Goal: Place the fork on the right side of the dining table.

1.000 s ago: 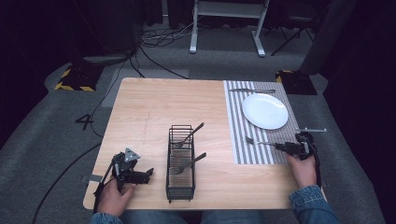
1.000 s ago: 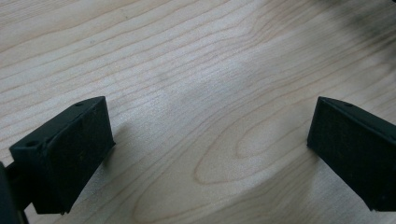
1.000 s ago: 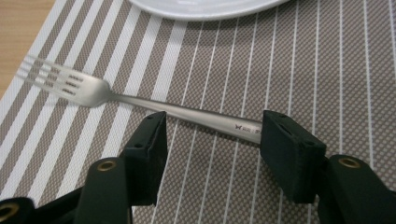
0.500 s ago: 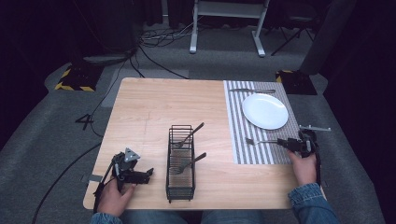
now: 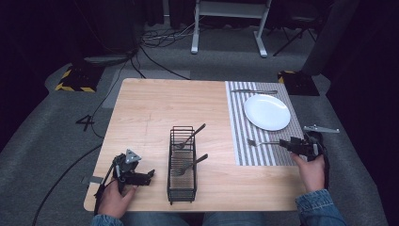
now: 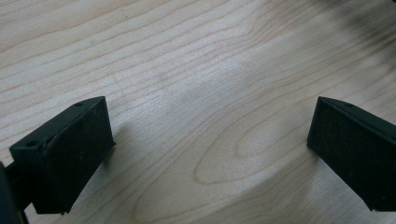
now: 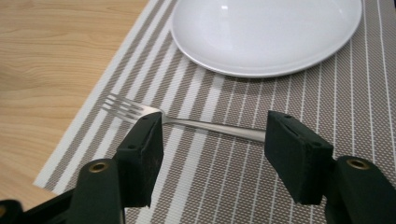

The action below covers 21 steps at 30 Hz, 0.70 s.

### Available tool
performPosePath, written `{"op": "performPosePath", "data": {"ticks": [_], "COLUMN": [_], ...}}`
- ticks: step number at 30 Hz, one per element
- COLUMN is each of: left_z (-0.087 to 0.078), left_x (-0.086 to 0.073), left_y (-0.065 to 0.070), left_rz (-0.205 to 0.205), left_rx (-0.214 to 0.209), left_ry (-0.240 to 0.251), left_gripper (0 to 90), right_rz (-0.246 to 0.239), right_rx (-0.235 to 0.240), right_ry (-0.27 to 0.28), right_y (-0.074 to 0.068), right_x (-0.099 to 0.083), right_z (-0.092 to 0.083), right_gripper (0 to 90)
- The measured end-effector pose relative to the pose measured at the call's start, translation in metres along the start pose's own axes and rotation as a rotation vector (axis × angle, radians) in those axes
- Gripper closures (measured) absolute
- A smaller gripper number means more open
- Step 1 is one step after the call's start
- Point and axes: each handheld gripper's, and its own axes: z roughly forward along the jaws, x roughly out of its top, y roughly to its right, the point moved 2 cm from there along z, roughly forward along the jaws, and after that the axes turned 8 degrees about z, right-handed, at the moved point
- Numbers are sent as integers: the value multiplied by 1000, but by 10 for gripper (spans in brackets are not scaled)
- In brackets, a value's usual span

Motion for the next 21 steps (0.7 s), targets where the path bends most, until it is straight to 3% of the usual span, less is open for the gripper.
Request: {"op": "performPosePath", "data": {"ticks": [2, 3, 6, 7, 11, 14, 18, 21], "left_z": [0, 0, 0, 0, 0, 0, 0, 0], "left_x": [0, 0, 0, 0, 0, 0, 0, 0], "left_y": [0, 0, 0, 0, 0, 0, 0, 0], "left_rz": [0, 0, 1, 0, 0, 0, 0, 0], "left_rx": [0, 0, 1, 1, 1, 0, 0, 0], "left_ry": [0, 0, 0, 0, 0, 0, 0, 0], "left_gripper": [3, 3, 2, 3, 2, 2, 3, 3], "right_rz": [-17, -16, -19, -61, -87, -99, -167, -183], "right_rx": [15, 57, 94, 117, 132, 169, 186, 208], "right_ry": [-1, -31, -52, -71, -60, -31, 17, 11], "right_y": [-5, -13, -20, -28, -38, -47, -63, -71], "right_x": [0, -1, -2, -5, -7, -9, -10, -10], "right_z": [-3, -5, -6, -8, -13, -19, -26, -29], "right_gripper": [353, 357, 326, 284, 245, 188, 118, 103]}}
